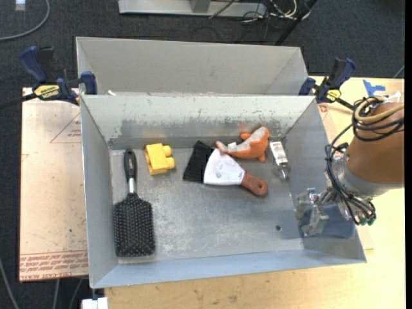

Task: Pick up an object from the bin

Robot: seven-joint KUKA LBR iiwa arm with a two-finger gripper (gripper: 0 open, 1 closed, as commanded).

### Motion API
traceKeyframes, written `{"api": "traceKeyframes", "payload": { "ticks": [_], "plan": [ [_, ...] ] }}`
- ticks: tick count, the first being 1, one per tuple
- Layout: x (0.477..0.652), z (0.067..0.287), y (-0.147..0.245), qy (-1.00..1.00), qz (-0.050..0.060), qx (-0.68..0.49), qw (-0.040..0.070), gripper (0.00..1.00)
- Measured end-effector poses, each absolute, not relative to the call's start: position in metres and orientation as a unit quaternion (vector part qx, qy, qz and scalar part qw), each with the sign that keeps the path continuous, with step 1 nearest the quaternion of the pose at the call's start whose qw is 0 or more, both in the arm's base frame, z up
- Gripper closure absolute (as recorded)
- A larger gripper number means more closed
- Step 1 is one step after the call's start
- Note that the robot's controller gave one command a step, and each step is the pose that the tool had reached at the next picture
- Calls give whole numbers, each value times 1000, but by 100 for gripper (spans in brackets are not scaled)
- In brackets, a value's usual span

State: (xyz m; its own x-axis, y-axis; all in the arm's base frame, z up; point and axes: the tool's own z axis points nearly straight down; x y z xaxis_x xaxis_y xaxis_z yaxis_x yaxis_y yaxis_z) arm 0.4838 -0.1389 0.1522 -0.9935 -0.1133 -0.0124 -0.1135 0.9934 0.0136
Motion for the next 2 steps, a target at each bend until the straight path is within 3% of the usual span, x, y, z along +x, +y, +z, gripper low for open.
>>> {"api": "traceKeyframes", "payload": {
  "ticks": [1, 2],
  "plan": [
    [482, 172, -140, 998, 7, -63, 7, 100],
    [483, 208, -141, 998, 7, -57, 7, 100]
  ]
}}
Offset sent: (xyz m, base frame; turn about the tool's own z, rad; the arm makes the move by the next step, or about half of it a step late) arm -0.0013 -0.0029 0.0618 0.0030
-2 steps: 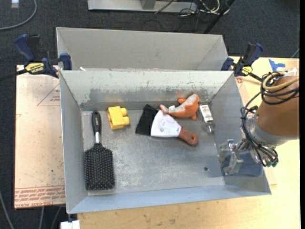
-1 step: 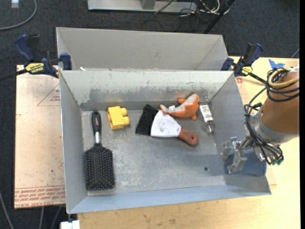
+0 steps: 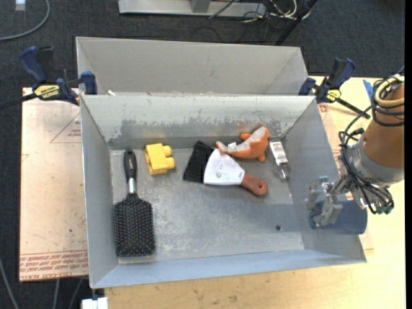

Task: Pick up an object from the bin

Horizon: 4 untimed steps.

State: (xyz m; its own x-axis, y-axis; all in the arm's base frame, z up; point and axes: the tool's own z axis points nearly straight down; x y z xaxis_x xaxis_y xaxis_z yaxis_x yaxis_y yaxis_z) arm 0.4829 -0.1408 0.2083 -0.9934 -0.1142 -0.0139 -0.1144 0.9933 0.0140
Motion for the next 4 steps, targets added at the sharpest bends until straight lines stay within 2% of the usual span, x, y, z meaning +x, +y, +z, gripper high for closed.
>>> {"api": "traceKeyframes", "payload": {
  "ticks": [1, 2, 4],
  "plan": [
    [486, 218, -145, 998, 7, -67, 8, 100],
    [487, 205, -147, 997, 7, -73, 8, 100],
    [487, 205, -148, 997, 8, -73, 8, 100]
  ]
}}
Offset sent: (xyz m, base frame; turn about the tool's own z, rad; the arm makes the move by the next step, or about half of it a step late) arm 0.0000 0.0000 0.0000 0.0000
